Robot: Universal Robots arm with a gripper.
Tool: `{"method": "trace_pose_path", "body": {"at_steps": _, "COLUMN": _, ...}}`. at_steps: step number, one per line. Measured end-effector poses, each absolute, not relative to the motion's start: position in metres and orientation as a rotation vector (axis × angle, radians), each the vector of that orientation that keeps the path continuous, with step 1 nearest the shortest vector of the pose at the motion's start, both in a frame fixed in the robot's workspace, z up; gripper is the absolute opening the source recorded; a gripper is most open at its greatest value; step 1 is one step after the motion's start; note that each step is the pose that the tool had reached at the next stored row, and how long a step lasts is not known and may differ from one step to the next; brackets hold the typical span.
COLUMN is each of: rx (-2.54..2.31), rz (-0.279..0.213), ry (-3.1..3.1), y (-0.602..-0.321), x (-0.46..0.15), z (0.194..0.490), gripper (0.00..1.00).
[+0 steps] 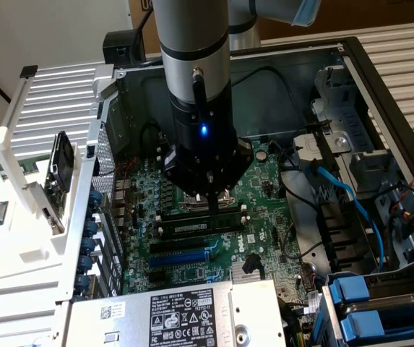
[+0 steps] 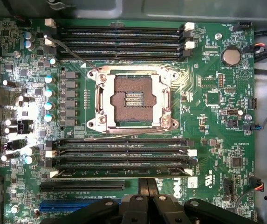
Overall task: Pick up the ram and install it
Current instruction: 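Press down the ram until it locks into place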
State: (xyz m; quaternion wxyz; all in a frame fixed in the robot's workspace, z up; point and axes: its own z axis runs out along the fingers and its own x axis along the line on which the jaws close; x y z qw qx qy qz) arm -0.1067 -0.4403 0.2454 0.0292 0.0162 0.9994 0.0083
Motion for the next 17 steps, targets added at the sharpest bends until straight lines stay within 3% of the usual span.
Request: {"method": "trace_pose_path", "body": {"at_steps": 17, "rx": 0.078, "rz": 0.025, "ry": 3.082, "y": -0.4403, "x": -0.1128, "z": 0.2454, "gripper": 0.11}}
